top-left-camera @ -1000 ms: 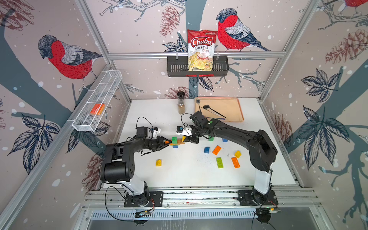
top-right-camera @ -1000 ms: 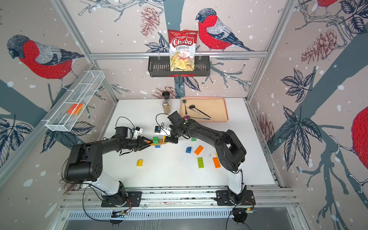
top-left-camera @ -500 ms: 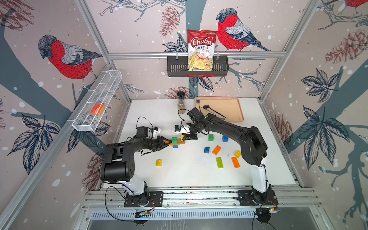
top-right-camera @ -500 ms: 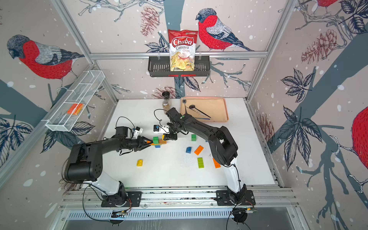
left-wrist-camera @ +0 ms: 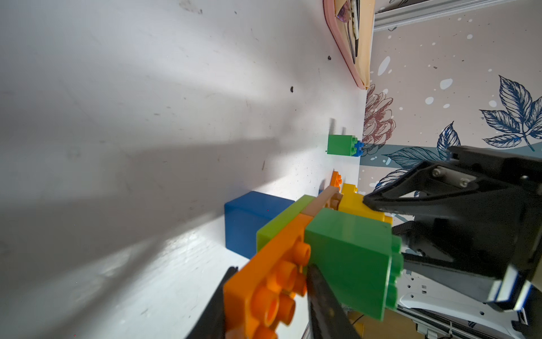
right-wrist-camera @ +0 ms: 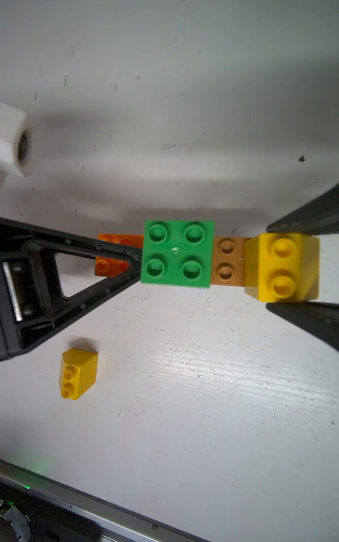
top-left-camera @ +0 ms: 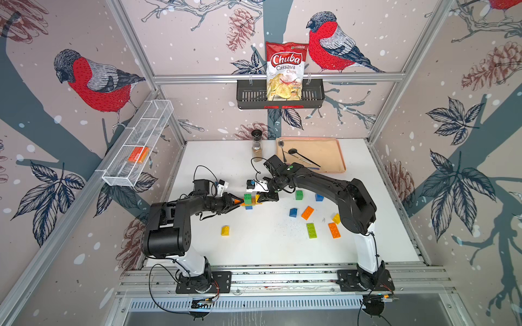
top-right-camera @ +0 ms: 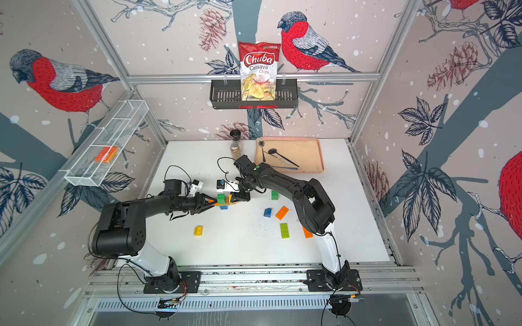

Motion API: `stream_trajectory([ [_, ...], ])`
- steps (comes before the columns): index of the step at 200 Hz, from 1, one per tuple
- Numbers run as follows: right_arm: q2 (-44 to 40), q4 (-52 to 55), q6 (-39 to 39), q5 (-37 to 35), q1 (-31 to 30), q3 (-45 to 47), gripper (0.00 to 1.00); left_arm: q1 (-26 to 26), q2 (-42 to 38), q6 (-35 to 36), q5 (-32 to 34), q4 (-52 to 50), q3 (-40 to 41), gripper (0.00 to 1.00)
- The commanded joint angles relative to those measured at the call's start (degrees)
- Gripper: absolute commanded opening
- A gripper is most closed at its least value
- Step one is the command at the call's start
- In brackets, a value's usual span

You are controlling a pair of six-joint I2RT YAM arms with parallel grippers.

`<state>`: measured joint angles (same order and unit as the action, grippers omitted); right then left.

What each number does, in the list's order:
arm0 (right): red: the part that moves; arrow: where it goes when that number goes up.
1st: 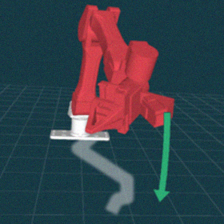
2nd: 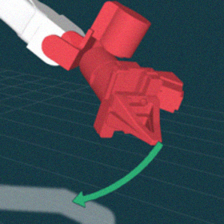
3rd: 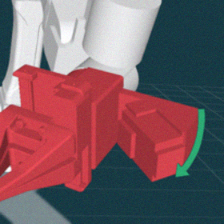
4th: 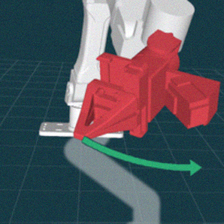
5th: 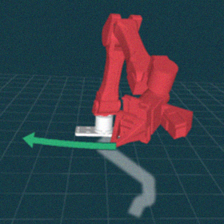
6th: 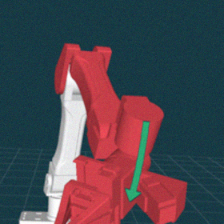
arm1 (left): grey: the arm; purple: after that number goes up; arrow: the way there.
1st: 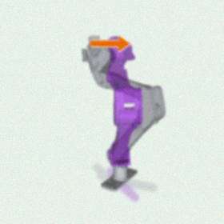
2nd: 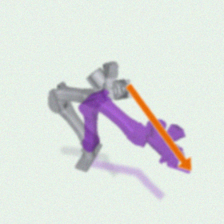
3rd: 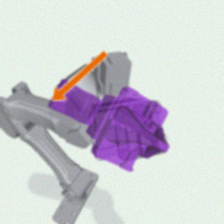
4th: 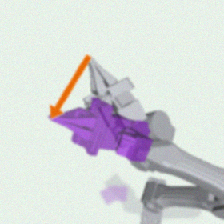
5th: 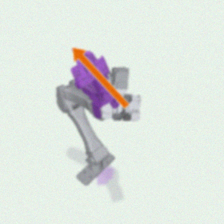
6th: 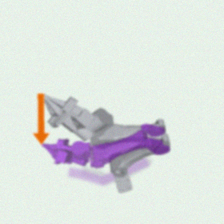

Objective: Assemble a fork with lego
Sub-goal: Assemble the lego brick with the lego brick.

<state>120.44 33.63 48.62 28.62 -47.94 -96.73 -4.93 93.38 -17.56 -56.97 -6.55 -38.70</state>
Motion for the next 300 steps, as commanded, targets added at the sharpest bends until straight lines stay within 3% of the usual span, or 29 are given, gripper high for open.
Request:
stream_trajectory([
  [1,0.06,-0.97,-1.29,-0.77,0.22,0.05,0.28,0.04,0.54,1.56,5.28,-2.24,0.11,0.37],
  [126,3.13,3.02,-0.94,-5.94,-0.92,-1.54,0.27,0.01,1.05,1.66,6.24,-2.76,0.01,0.35],
  [203,1.0,-1.73,-3.8,-7.86,-0.7,2.51,0.29,0.08,1.17,1.73,6.48,-2.86,-0.1,0.35],
  [255,0.9,-1.11,-3.1,-7.19,-1.1,-0.03,0.32,0.33,0.37,1.49,5.99,-2.58,0.0,0.36],
  [300,0.93,-0.5,-3.27,-5.97,-1.08,-0.96,0.41,1.12,-0.35,1.37,5.27,-2.77,-0.58,0.4],
])
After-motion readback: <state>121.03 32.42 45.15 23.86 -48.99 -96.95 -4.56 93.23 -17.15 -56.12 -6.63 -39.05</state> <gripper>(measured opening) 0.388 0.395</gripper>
